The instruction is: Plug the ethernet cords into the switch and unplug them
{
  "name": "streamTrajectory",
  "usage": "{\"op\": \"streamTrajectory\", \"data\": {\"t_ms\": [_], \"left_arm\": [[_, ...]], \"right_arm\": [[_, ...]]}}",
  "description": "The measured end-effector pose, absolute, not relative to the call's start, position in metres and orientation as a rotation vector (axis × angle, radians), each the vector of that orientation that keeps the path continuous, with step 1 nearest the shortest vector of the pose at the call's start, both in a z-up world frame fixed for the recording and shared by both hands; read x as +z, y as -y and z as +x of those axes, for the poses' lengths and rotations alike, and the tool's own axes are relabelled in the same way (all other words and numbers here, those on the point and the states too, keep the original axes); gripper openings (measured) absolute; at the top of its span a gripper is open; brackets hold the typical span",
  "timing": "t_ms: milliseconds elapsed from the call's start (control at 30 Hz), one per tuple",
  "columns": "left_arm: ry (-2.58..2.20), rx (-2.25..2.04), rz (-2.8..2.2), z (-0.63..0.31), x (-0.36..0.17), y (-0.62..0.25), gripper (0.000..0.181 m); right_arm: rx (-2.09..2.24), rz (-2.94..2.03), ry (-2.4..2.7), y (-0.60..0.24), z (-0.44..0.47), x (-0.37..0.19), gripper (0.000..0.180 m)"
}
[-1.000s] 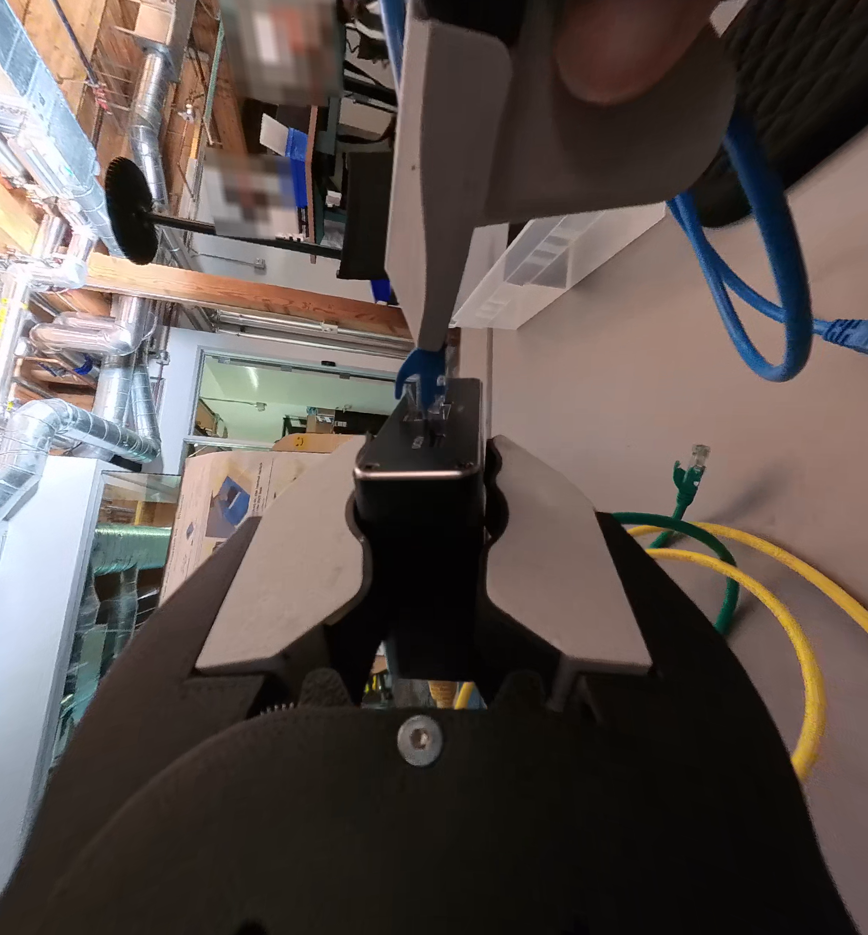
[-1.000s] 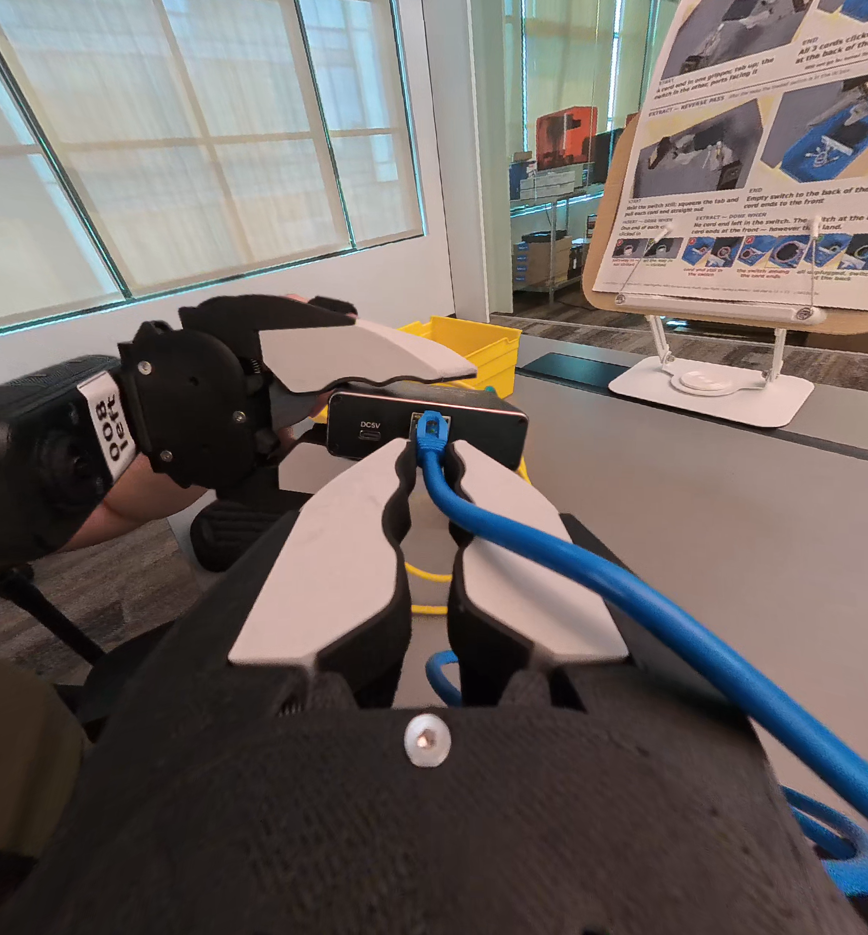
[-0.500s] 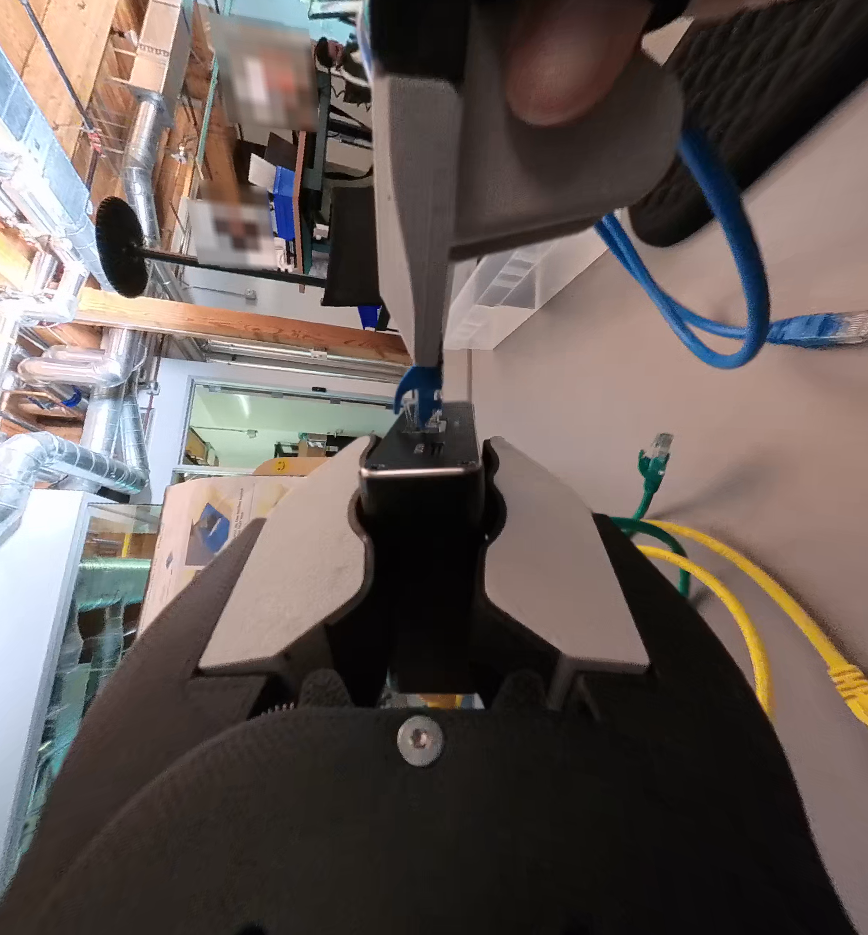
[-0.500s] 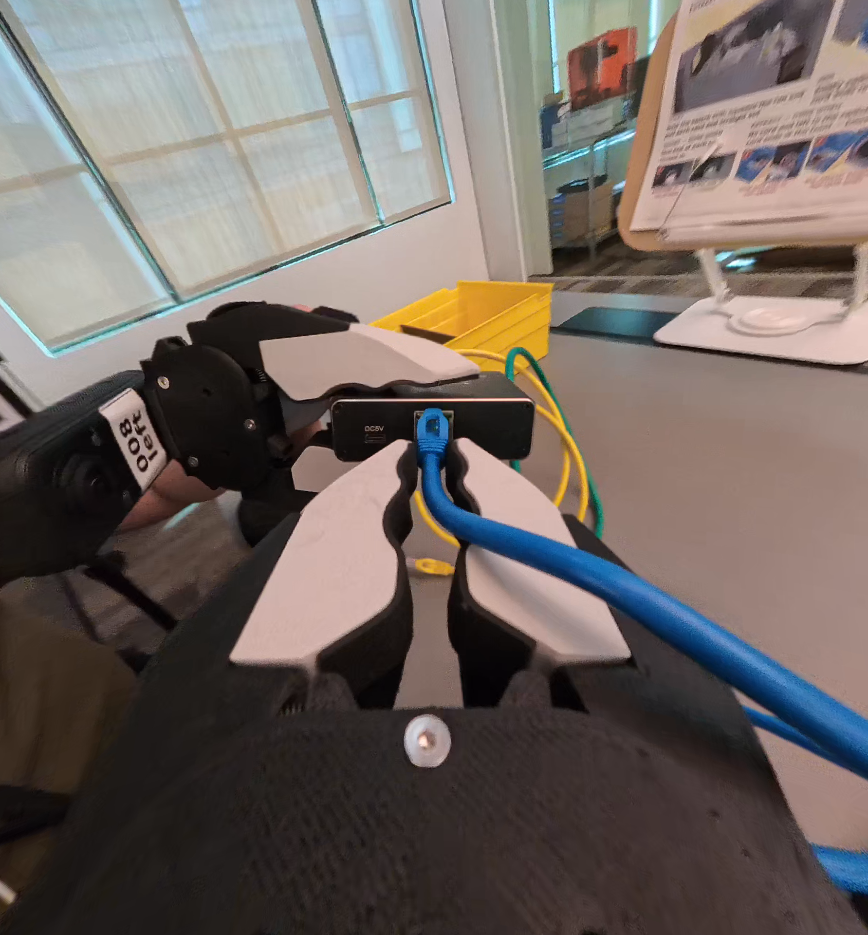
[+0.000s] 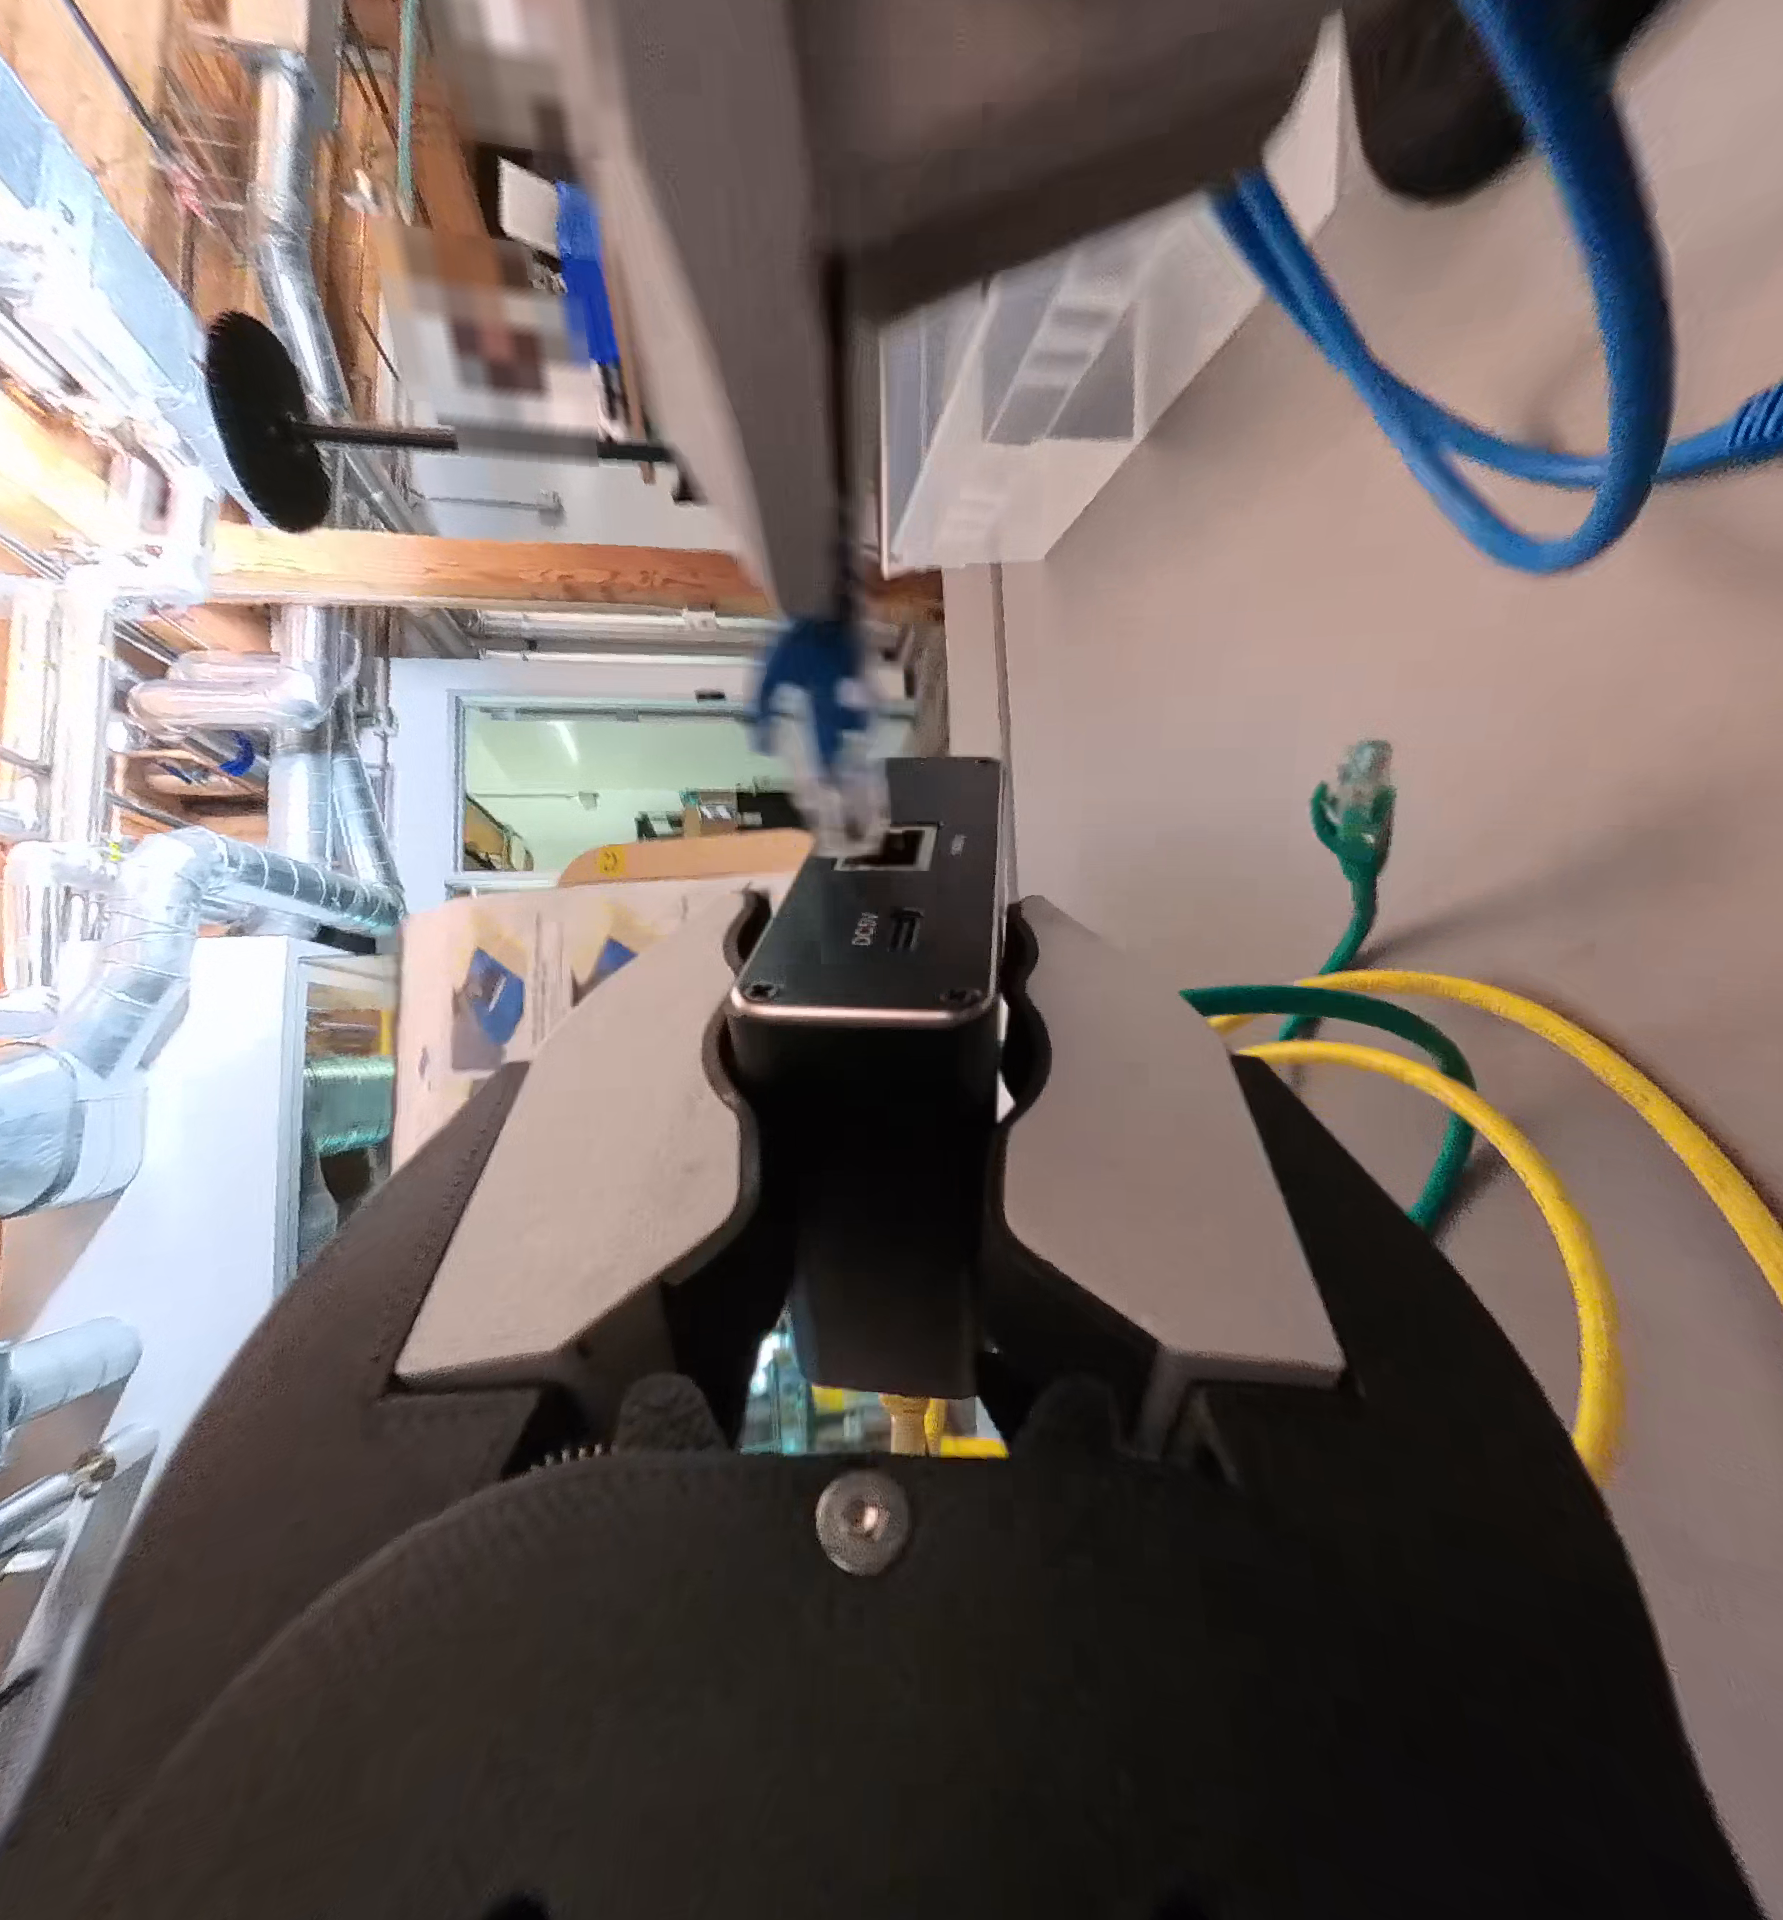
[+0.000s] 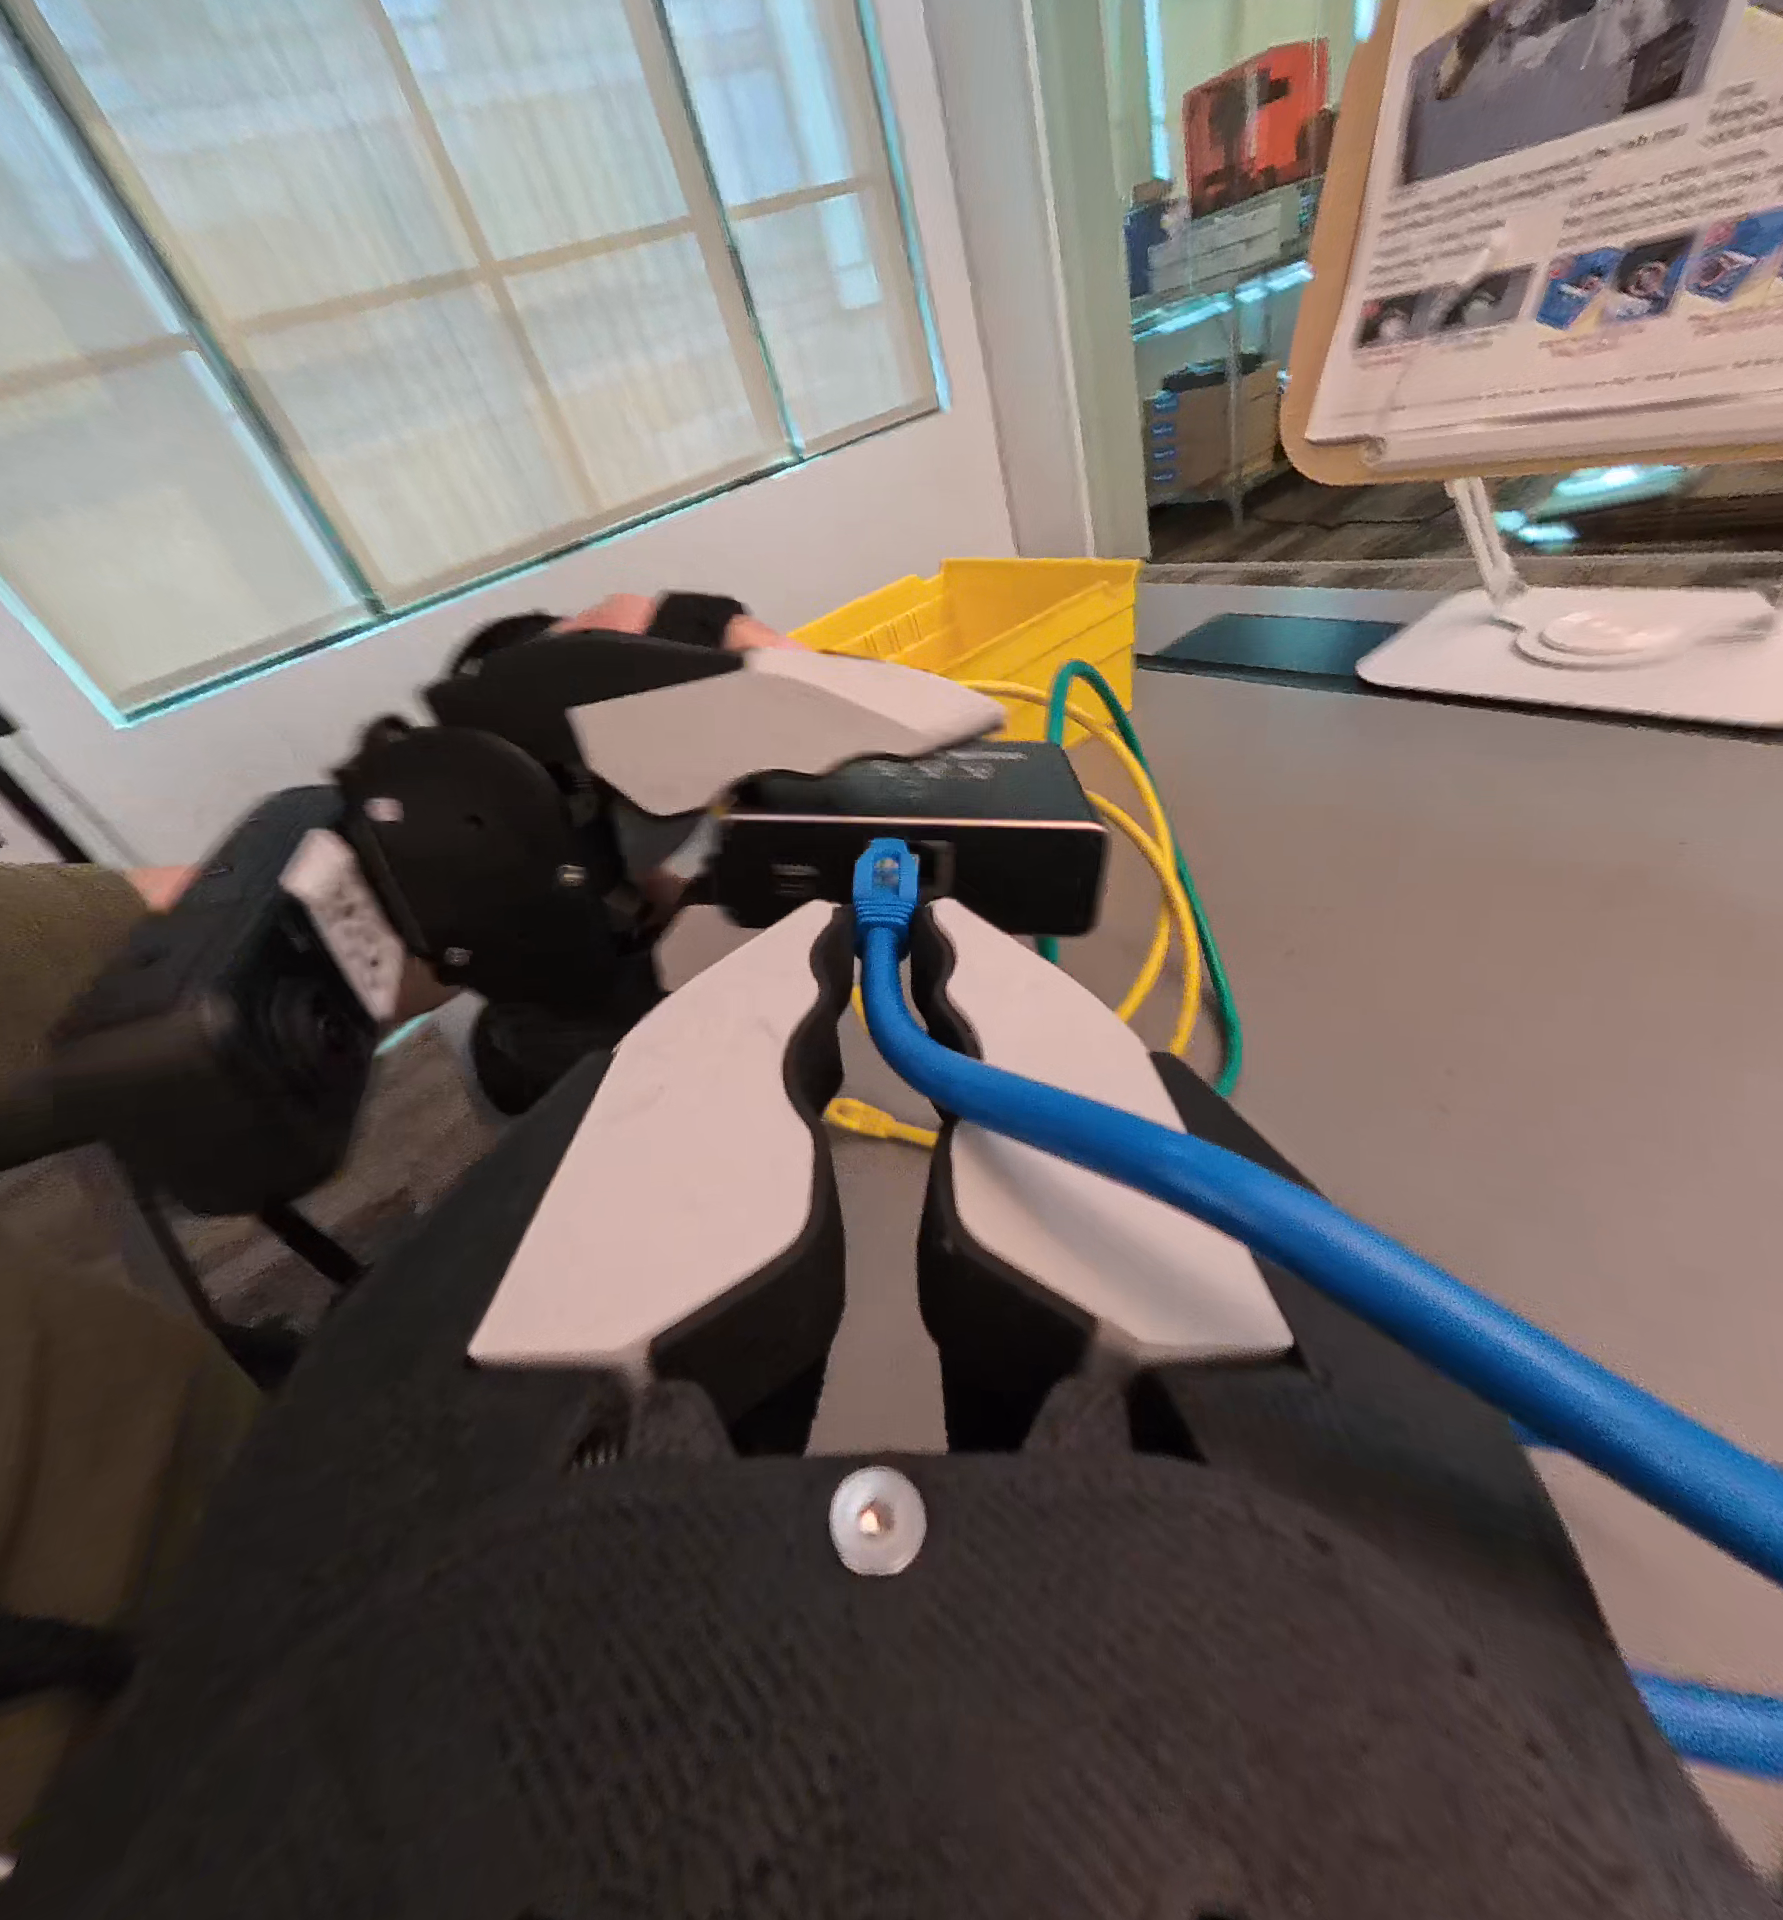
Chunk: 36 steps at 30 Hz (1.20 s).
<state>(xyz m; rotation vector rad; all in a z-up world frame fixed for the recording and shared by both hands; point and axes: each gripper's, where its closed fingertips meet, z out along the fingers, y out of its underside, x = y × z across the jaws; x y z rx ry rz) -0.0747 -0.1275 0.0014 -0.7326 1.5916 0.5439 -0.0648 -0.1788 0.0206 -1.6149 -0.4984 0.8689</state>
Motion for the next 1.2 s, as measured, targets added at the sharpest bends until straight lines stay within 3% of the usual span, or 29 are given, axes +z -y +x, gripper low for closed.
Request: {"op": "streamTrajectory", "data": {"t_ms": [1200], "left_arm": [[-1.622,0.431,-0.579,-0.05,0.049,0.161,0.039]], "right_arm": [[0.815,-1.393,0.515,0.195,-0.052,0.06,0.011]]}}
